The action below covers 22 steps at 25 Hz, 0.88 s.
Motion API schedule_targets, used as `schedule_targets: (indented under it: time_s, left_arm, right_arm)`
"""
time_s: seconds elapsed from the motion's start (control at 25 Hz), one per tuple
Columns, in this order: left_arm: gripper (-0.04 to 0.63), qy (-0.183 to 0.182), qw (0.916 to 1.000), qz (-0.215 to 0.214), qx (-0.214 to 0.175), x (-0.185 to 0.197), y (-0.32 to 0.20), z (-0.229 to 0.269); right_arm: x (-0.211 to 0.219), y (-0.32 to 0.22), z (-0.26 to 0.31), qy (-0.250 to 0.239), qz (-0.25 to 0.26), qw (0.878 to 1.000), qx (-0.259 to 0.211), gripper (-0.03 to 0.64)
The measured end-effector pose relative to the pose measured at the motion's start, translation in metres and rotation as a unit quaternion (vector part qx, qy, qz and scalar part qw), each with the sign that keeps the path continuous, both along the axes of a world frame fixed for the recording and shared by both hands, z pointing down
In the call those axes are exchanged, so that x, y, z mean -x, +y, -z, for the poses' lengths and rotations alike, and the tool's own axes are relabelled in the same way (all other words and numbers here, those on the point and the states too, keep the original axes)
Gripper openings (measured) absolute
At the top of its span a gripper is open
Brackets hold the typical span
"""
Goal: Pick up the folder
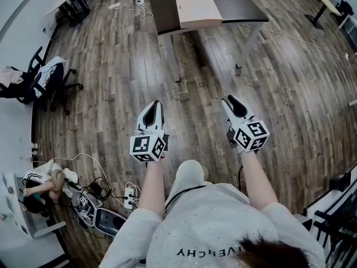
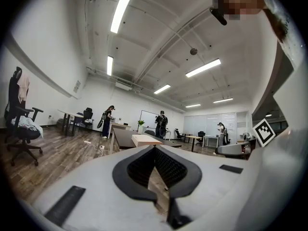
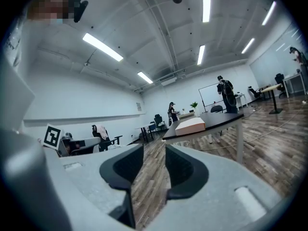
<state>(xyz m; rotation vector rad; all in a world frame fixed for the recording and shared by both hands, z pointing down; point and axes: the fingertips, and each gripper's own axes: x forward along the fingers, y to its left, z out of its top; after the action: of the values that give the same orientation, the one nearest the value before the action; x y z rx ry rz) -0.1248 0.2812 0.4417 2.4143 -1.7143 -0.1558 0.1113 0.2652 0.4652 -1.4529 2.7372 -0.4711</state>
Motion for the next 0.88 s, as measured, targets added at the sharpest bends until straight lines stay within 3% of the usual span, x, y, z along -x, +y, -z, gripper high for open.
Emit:
schedule_targets:
  time_s: [0.08,0.4,0.88]
  left_arm:
    - [-0.002,0.0,1.0,0.003,0.004,0.002,-0.005,-0.003]
    - [-0.002,-0.003,1.0,0.005,0.007,0.001,-0.04,-0.009]
    - [-0.002,0.006,0.9997,-0.02,0.015,-0.001,-0.168,-0.023]
  right_arm:
    - [0.001,-0.005,0.002,-0.01,0.005,1.0,-0.003,0.164]
    - [-0.003,-0.039,-0.001,-0.035,0.006,0.999,0.003,0.19]
    - [0.001,-0.154,-0.014,-0.07,-0.016,0.997,0.029,0.237]
